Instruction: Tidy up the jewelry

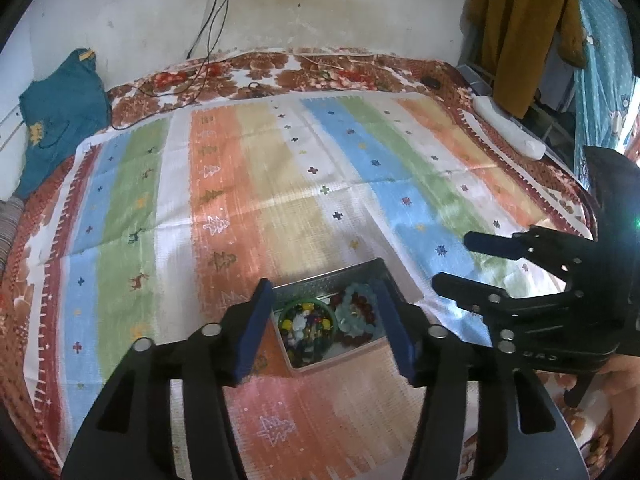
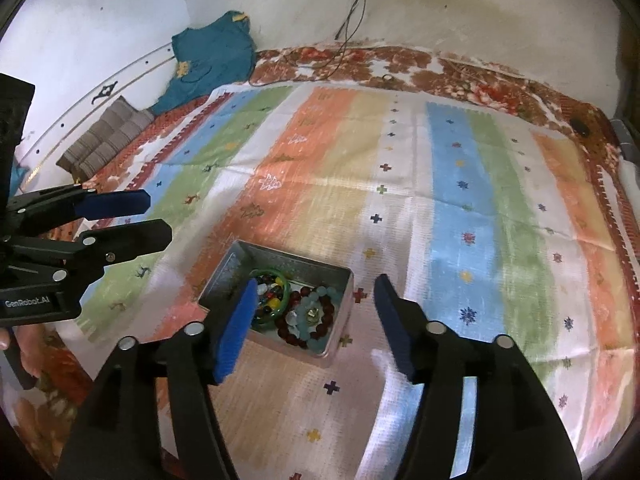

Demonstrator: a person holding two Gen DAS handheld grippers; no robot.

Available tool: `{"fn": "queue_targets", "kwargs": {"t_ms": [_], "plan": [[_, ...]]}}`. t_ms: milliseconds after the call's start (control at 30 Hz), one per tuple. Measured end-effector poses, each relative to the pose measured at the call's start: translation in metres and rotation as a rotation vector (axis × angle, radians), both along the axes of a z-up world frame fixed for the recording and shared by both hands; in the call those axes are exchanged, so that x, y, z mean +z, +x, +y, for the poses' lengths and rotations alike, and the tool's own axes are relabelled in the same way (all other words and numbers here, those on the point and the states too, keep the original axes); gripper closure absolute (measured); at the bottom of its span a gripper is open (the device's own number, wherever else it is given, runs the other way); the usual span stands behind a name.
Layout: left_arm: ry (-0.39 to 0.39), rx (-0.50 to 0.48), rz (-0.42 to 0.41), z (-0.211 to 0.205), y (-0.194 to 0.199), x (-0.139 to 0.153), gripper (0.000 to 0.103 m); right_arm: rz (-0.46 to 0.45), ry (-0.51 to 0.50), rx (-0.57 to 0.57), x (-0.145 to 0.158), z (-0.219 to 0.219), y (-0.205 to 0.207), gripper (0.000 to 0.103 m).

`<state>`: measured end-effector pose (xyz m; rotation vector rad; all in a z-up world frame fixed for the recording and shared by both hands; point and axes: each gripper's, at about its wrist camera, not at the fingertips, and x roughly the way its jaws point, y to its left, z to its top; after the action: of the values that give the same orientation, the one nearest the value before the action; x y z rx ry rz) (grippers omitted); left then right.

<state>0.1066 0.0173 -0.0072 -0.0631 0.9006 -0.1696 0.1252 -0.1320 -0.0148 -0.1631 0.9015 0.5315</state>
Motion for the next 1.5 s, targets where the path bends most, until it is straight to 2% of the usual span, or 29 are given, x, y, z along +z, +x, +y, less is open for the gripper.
{"fn": "queue_targets", "kwargs": {"t_ms": [67, 233, 433, 767, 1067, 1167, 1500], "plan": [[0.0, 0.003, -0.005, 0.001, -0.004, 0.001, 0.041, -0.025, -0.004, -0.003, 0.004, -0.002, -0.007, 0.034], [0.013, 0.017, -0.026, 0.001, -0.02, 0.003, 0.029, -0.055, 0.025, -0.011, 0.011, -0.011, -0.023, 0.029], [0.019, 0.019, -0.045, -0.001, -0.045, 0.003, 0.025, -0.086, 0.009, -0.023, 0.013, -0.02, -0.038, 0.023], [0.03, 0.05, -0.061, 0.002, -0.076, -0.001, 0.01, -0.097, 0.012, -0.001, 0.012, -0.026, -0.063, 0.012], [0.067, 0.03, -0.109, -0.006, -0.094, 0.0, 0.006, -0.13, 0.042, 0.032, 0.017, -0.029, -0.083, 0.007], [0.075, 0.04, -0.105, -0.006, -0.095, -0.002, 0.006, -0.169, 0.051, 0.024, 0.022, -0.031, -0.09, 0.007], [0.087, 0.082, -0.097, -0.004, -0.098, -0.004, 0.006, -0.191, 0.067, 0.004, 0.025, -0.036, -0.095, 0.006]]}}
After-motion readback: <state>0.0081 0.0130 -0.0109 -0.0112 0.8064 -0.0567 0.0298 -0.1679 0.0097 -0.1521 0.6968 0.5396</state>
